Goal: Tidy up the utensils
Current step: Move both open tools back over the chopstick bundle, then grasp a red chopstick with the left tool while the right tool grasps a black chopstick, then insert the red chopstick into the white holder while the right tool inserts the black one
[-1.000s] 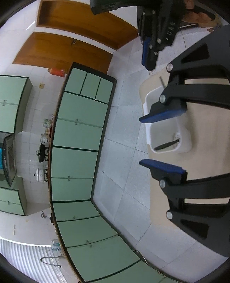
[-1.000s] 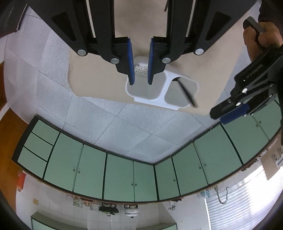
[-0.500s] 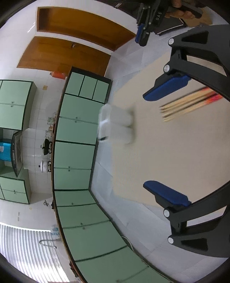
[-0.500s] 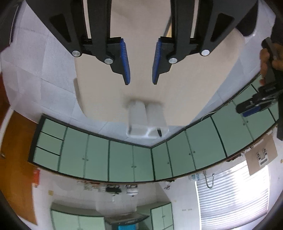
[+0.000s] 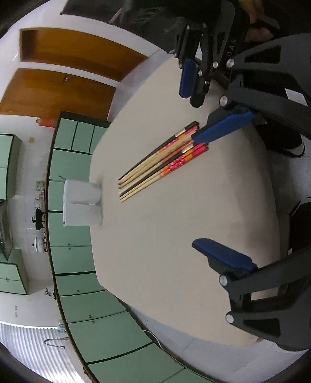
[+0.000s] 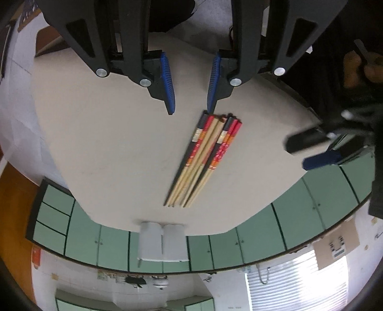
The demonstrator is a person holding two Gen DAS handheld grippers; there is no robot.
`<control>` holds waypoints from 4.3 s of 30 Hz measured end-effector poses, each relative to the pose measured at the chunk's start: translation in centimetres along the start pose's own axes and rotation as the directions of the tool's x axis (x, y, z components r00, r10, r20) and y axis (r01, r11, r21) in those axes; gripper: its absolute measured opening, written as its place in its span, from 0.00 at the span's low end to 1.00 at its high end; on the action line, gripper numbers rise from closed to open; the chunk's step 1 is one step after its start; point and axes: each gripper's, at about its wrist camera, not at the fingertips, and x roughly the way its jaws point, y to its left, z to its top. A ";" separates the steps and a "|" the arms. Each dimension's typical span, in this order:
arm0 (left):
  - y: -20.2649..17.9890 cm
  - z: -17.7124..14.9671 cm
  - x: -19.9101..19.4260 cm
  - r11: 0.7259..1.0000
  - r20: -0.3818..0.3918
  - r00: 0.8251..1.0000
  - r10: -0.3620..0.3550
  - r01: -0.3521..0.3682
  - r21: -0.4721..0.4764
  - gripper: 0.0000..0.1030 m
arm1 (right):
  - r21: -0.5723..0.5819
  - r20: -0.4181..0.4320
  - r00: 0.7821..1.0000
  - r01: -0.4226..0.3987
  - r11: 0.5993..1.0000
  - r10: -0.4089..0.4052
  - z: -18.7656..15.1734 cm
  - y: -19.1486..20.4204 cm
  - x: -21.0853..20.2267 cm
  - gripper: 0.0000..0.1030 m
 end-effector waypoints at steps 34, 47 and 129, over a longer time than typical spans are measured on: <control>-1.1 -1.1 4.6 0.999 -0.056 0.997 0.048 -0.047 0.022 0.61 | -0.026 0.020 1.000 0.004 1.000 -0.003 -0.1 -1.3 2.2 0.26; -1.8 -0.2 6.4 0.998 -0.017 0.998 0.055 -0.054 0.038 0.07 | 0.009 0.053 0.996 0.075 0.997 -0.075 1.0 -2.2 3.9 0.07; 5.9 37.5 0.3 1.000 0.110 0.994 0.005 -0.003 -0.018 0.05 | 0.038 0.005 0.998 0.057 0.998 -0.057 43.1 -7.0 -6.1 0.07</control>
